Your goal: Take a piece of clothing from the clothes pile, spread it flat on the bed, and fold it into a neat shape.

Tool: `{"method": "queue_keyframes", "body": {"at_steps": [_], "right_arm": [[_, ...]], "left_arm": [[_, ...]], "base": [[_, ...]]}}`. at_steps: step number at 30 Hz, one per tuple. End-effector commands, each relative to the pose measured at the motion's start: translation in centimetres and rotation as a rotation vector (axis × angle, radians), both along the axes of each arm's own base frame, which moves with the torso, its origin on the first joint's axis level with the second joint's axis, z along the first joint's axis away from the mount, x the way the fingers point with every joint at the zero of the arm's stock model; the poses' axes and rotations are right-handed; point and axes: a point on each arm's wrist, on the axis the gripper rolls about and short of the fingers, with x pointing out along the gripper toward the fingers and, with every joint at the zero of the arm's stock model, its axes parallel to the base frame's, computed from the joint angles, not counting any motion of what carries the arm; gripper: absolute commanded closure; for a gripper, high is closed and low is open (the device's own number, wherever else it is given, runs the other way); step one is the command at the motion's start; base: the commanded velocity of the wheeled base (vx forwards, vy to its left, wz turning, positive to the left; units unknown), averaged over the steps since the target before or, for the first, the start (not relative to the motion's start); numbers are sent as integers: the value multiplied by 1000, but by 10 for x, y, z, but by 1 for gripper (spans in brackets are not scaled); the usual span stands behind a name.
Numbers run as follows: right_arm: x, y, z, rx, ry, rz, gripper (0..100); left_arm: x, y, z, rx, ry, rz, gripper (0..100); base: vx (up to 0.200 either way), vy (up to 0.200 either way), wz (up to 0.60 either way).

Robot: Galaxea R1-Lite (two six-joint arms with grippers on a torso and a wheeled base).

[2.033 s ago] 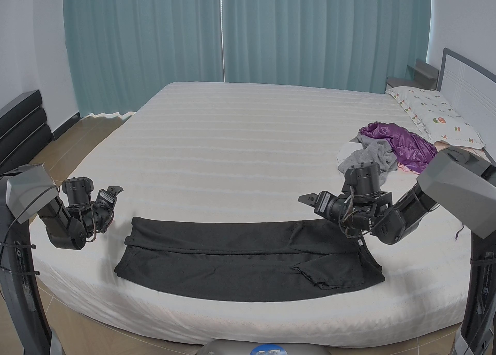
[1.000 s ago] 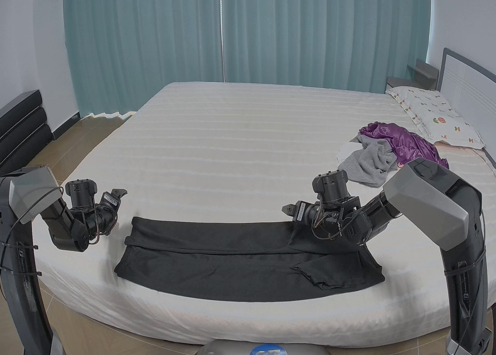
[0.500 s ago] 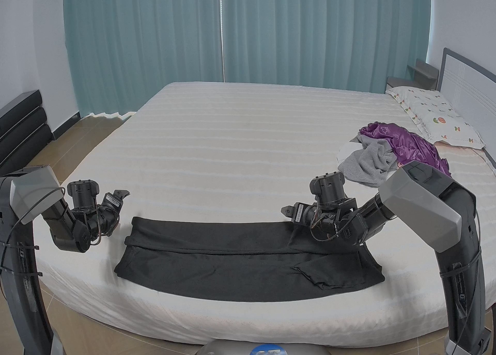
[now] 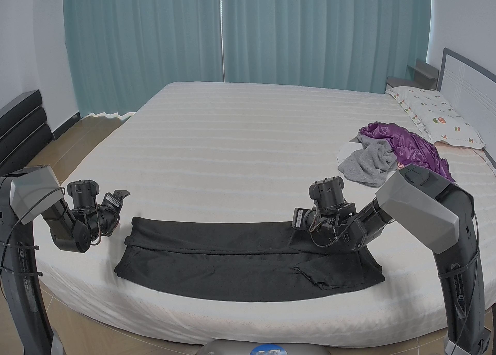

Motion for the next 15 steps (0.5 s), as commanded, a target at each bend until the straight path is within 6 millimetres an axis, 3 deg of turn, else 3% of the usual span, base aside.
{"method": "queue_keyframes", "body": {"at_steps": [1, 14, 15], "right_arm": [[-3, 3, 1, -6, -12, 1, 100], [-4, 9, 7, -1, -57, 12, 100], [-6, 8, 8, -3, -56, 13, 0]], "left_arm": [[0, 0, 0, 0, 0, 0, 0], [0, -1, -1, 0, 2, -3, 0], [0, -1, -1, 0, 2, -3, 0]], "base": [[0, 0, 0], [0, 0, 0], [0, 0, 0]]}}
